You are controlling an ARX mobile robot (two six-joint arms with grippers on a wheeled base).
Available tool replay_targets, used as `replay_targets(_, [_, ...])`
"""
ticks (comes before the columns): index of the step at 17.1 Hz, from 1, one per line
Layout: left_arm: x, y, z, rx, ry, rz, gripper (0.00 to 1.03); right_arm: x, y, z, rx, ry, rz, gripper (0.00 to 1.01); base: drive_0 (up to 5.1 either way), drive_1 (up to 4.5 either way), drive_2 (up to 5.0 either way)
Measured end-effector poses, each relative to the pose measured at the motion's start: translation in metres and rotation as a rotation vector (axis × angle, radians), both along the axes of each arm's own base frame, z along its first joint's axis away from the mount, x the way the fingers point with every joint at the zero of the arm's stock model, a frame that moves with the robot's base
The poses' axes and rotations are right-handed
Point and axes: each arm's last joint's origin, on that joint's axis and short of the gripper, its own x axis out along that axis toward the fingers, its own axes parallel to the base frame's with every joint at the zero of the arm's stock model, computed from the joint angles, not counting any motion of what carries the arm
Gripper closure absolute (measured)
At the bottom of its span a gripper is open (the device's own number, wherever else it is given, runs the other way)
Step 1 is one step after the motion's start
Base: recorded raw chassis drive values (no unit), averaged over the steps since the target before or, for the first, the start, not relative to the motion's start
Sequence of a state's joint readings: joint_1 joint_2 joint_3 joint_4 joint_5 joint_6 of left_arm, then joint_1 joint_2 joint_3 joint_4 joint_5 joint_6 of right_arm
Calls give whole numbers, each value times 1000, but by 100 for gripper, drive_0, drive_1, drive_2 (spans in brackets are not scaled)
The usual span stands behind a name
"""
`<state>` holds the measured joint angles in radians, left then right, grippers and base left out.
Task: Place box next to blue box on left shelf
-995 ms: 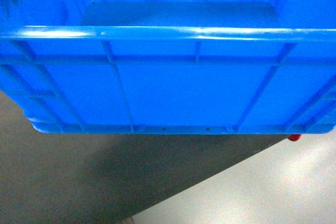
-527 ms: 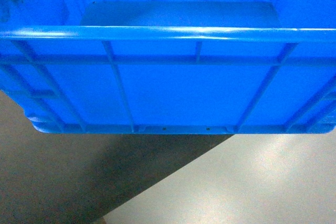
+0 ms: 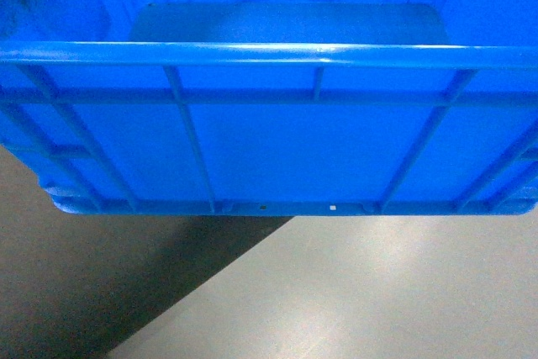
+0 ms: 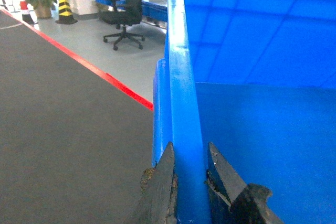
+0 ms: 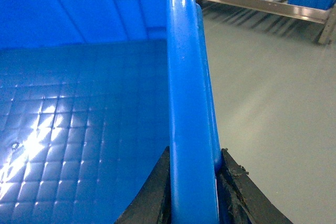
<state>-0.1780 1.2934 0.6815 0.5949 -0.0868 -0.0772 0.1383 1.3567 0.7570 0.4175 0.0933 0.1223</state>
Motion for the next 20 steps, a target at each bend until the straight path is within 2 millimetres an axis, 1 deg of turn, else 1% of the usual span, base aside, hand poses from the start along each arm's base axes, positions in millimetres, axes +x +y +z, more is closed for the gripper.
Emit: replay_targets(20, [0, 0, 0, -1, -1, 0, 93, 0, 0, 0, 0, -1, 0, 84, -151, -151, -151])
